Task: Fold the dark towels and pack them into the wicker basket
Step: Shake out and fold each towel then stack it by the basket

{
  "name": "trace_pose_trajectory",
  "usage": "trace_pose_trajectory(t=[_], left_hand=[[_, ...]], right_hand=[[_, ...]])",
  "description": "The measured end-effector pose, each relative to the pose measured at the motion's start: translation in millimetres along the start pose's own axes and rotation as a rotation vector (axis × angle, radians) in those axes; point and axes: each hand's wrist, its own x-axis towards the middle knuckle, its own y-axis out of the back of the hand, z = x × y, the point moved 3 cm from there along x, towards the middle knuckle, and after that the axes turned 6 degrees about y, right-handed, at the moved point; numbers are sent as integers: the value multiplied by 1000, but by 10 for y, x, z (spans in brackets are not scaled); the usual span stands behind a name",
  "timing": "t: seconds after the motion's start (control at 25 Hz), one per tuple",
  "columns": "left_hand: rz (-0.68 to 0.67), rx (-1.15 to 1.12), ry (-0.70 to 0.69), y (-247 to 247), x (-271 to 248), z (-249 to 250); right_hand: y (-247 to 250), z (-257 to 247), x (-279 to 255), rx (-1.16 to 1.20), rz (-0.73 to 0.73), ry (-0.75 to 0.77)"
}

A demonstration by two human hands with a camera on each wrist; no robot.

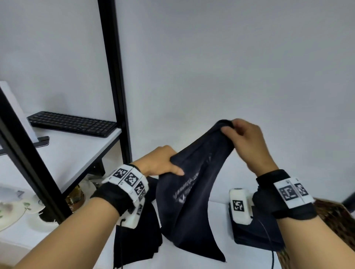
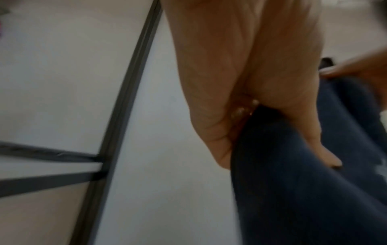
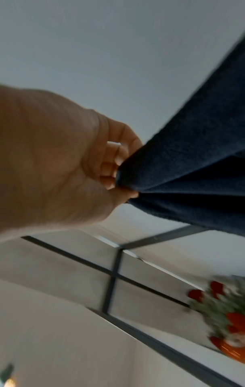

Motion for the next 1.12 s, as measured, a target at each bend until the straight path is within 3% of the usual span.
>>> trace_pose_trajectory(t=[0.12,0.28,0.4,0.52,0.64,0.72,0.92,1.12], left_hand=[[83,47,126,97,15,-457],[381,44,174,363,324,-585],[643,21,105,580,668,-357],[851,-263,-32,935,856,68],[825,-721,-200,1281,726,523],[824,-873,-315,1468,447,778],[862,-836,-425,1528,-330,937],[746,-853,-435,1157,-742,645]], right_hand=[[401,295,28,113,162,-109],[617,811,122,44,80,-238],[702,990,429,50,140,-229],[908,782,859,115,260,-141],[1148,318,1112,281,363,-40],[1316,-11,1123,378,404,14],[1484,-564,665,456,411,65],[1403,-684,-63,445,384,6]])
